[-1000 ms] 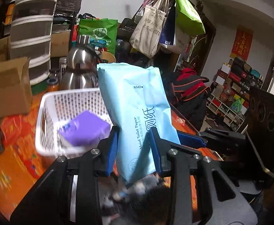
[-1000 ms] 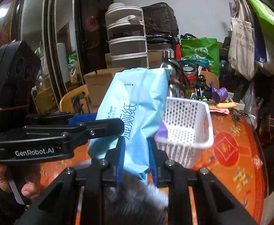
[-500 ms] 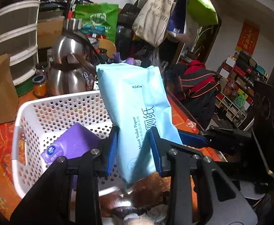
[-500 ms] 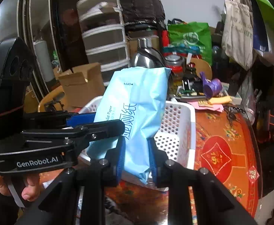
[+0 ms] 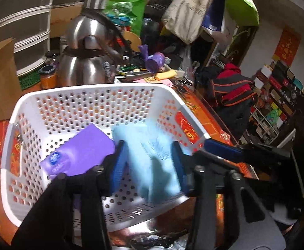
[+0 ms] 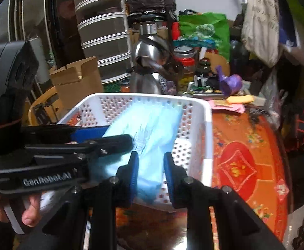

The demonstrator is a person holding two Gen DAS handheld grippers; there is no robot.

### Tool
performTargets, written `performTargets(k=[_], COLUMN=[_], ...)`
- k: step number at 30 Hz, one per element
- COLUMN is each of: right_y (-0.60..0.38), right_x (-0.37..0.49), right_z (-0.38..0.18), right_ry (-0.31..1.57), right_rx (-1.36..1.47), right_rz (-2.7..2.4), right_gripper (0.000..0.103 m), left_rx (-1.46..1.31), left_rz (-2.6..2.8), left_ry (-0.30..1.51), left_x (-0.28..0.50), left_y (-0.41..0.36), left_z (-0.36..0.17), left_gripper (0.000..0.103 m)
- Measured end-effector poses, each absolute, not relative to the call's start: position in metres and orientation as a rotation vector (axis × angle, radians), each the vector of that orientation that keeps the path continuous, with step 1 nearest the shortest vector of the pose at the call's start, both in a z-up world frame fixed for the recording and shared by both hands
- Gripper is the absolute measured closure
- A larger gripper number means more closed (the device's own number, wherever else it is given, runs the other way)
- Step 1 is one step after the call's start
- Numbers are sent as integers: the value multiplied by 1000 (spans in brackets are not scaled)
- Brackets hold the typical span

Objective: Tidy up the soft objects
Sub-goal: 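Release the light blue pack beside the purple pack in the basket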

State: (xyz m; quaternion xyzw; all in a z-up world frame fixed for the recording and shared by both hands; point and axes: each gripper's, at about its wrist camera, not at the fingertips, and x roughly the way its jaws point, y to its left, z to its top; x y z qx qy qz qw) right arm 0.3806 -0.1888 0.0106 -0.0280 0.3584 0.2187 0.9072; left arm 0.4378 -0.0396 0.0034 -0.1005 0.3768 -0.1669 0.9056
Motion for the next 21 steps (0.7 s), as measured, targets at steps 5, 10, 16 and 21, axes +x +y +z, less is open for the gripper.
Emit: performTargets(k=[5,10,16,21], right_y=[-199,-202,-204,-203], right_x=[379,375,373,369], right_z=[8,9,5,2], right_ry=[747,734,743,747], right_rx=[-32,-12,27,29], right_rz=[419,408,413,409], right_gripper=[60,51,49,49], left_rx=[-201,-192,-172,-121], left_rz=[-305,-313,-276,-207], left_ry=[765,768,753,733], left_x=[434,425,412,394], left_y=[-26,-20,-13,-5], left_z=[1,1,5,9], left_gripper=[33,32,32,31])
